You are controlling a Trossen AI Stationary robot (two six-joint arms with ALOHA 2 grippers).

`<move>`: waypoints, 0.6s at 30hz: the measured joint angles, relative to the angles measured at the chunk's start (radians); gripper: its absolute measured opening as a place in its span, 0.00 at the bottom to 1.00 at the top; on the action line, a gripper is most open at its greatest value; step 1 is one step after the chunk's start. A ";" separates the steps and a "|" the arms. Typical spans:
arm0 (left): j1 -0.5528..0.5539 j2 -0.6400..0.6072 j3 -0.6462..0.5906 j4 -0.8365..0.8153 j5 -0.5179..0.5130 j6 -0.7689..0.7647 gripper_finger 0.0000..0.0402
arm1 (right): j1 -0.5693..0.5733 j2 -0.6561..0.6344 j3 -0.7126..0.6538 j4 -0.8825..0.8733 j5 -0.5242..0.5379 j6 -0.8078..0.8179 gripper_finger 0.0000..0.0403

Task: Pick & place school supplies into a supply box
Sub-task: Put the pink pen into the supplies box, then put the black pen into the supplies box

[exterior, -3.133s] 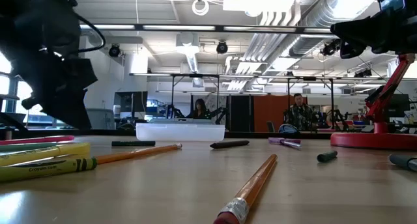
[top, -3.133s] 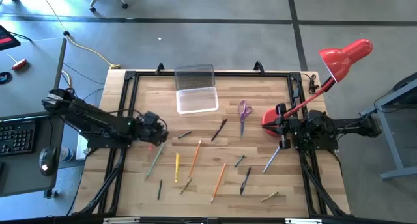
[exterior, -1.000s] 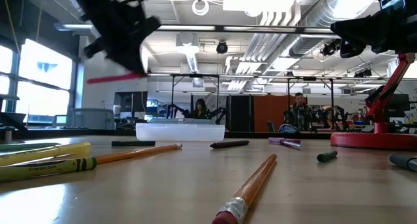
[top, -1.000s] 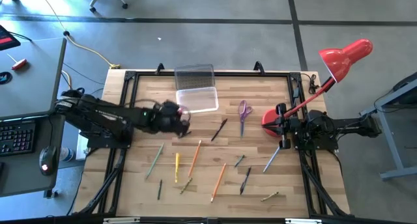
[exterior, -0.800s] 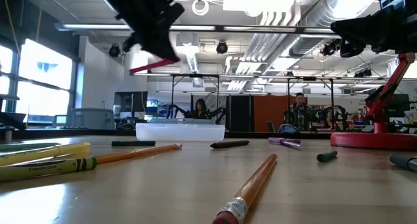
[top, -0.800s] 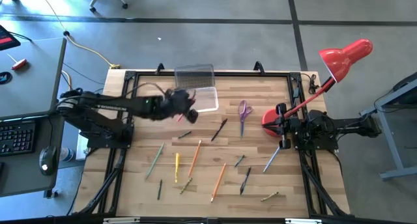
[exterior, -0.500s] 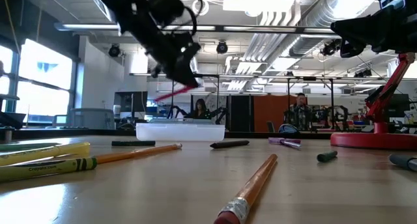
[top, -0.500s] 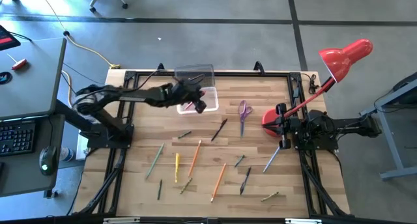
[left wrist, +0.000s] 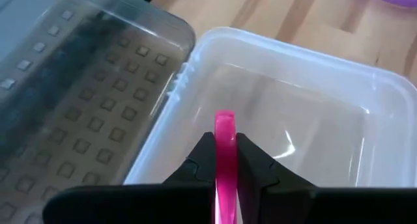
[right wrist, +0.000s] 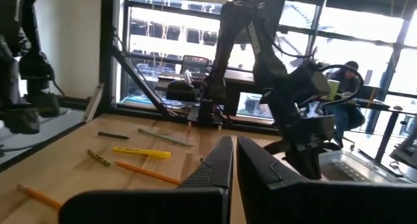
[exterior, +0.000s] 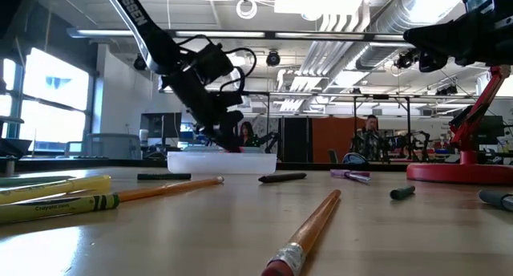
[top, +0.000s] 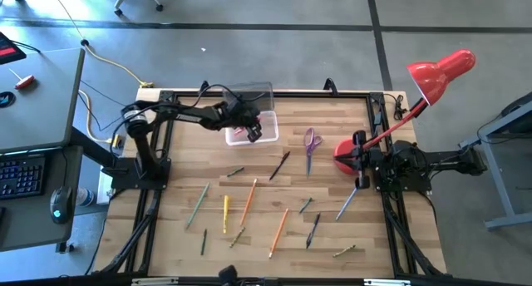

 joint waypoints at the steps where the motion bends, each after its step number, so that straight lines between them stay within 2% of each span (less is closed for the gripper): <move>1: 0.000 0.002 0.000 0.007 0.001 0.000 0.16 | 0.000 0.000 0.000 0.000 0.006 -0.001 0.00; 11: 0.000 0.007 0.000 0.007 -0.001 -0.003 0.35 | 0.000 0.000 0.000 0.000 0.055 0.005 0.00; 14: 0.000 -0.007 0.010 -0.019 0.000 -0.012 0.37 | 0.000 0.002 0.000 0.021 0.055 0.070 0.00; 18: 0.000 -0.070 0.085 -0.131 0.042 -0.071 0.35 | 0.000 0.032 0.000 0.128 0.057 0.115 0.00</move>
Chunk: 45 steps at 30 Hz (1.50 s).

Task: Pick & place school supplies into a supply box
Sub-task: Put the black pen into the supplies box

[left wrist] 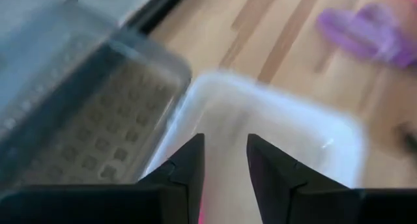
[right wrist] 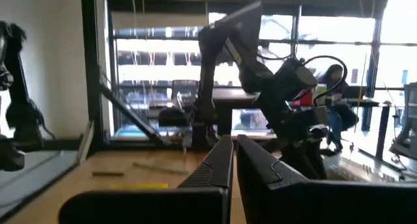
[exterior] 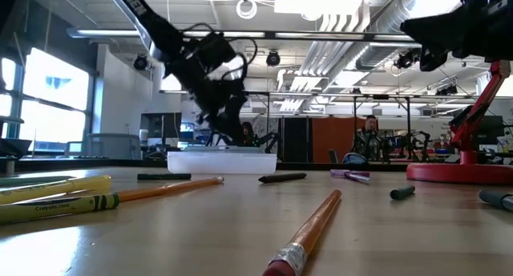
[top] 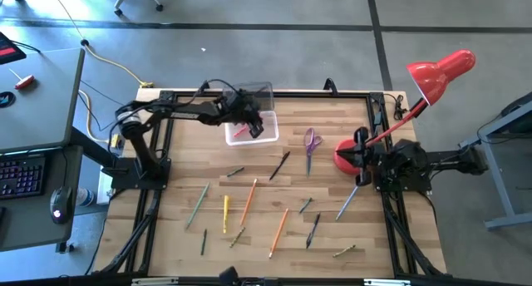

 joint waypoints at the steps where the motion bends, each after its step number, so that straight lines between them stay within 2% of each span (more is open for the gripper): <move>1: 0.000 -0.019 0.026 -0.040 0.014 -0.004 0.35 | 0.000 0.017 0.000 0.027 -0.007 0.000 0.00; 6: -0.001 -0.115 0.165 -0.240 0.061 -0.008 0.32 | 0.000 0.163 0.000 0.174 0.002 -0.002 0.00; 9: -0.001 -0.163 0.247 -0.331 0.078 -0.008 0.31 | 0.000 0.299 0.003 0.317 -0.011 -0.003 0.00; 12: -0.001 -0.205 0.312 -0.423 0.086 -0.007 0.30 | 0.001 0.456 0.059 0.383 -0.048 -0.002 0.00; 20: -0.001 -0.316 0.374 -0.589 0.086 -0.001 0.30 | 0.001 0.954 0.334 0.335 -0.088 -0.027 0.00; 27: -0.001 -0.390 0.374 -0.762 0.079 -0.008 0.30 | 0.001 1.257 0.547 0.258 -0.043 -0.261 0.00; 32: -0.001 -0.404 0.374 -0.821 0.076 -0.008 0.30 | 0.000 1.377 0.641 0.264 -0.043 -0.288 0.00; 36: -0.001 -0.405 0.374 -0.822 0.075 -0.007 0.30 | -0.001 1.435 0.697 0.203 0.019 -0.300 0.00; 40: -0.001 -0.405 0.374 -0.822 0.075 -0.002 0.30 | -0.008 1.471 0.784 0.026 0.030 -0.298 0.04; 45: -0.001 -0.405 0.374 -0.822 0.075 -0.001 0.30 | -0.009 1.536 0.875 -0.164 0.032 -0.298 0.16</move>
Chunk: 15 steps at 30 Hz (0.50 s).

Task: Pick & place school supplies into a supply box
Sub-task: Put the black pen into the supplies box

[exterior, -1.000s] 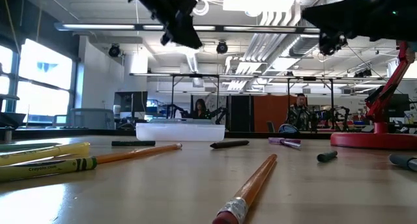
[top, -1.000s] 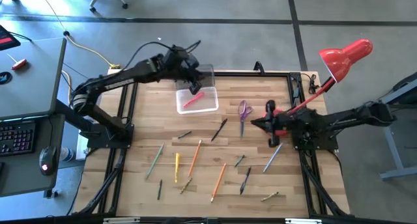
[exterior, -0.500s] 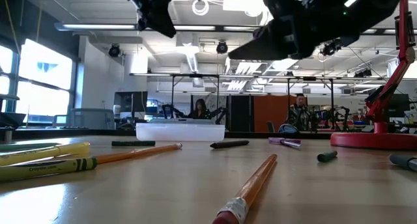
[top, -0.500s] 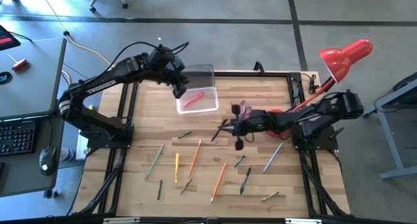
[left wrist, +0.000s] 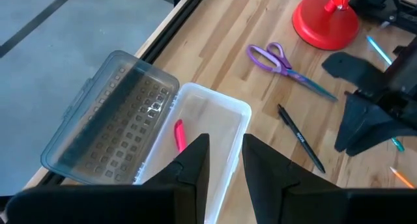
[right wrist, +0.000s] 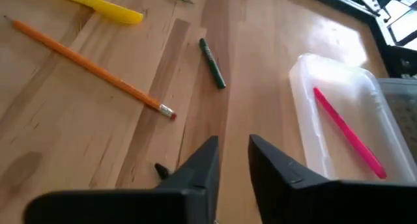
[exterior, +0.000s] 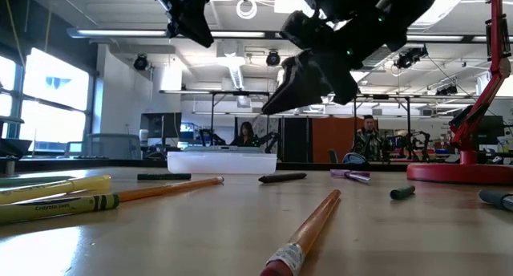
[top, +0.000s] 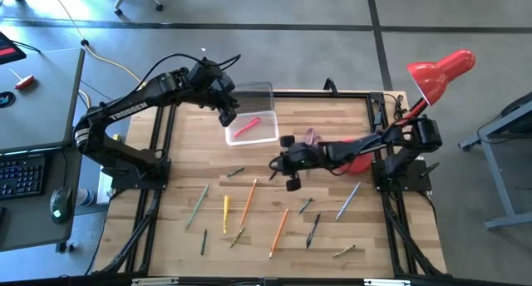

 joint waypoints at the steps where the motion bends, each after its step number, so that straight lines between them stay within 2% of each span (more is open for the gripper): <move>1: 0.000 0.000 0.000 0.000 0.000 0.000 0.30 | 0.000 0.011 0.010 -0.008 -0.001 0.000 0.19; 8: 0.000 0.000 0.000 -0.001 0.000 0.000 0.30 | -0.010 0.091 0.019 -0.039 -0.009 0.000 0.32; 15: 0.000 0.000 0.000 -0.001 0.000 0.000 0.30 | -0.028 0.180 0.019 -0.017 -0.068 0.003 0.32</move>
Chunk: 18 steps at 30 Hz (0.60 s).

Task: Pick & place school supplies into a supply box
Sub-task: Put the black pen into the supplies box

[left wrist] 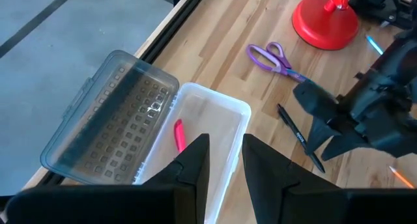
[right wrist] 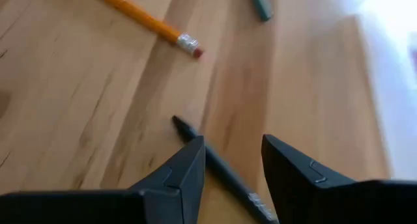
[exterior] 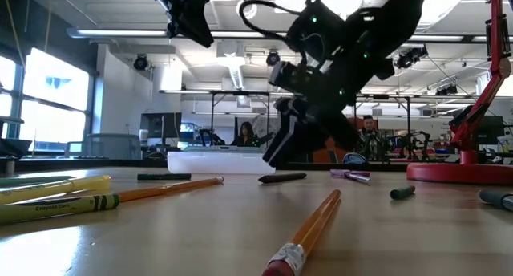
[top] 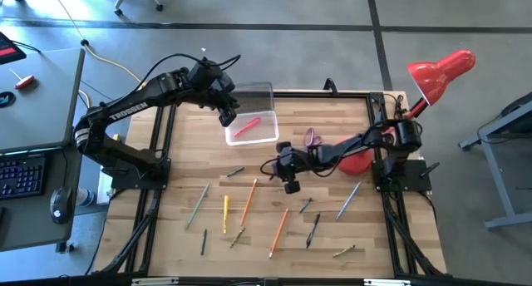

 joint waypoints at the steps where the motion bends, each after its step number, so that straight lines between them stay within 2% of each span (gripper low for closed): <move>1: 0.000 0.000 0.000 0.000 0.000 0.000 0.30 | -0.002 0.009 0.000 -0.002 -0.014 0.000 0.32; 14: 0.000 0.000 0.000 0.000 0.002 0.000 0.30 | -0.018 0.105 0.003 0.040 -0.119 -0.005 0.29; 18: 0.000 0.000 0.000 0.000 0.003 -0.001 0.30 | -0.010 0.111 0.003 0.050 -0.150 -0.006 0.23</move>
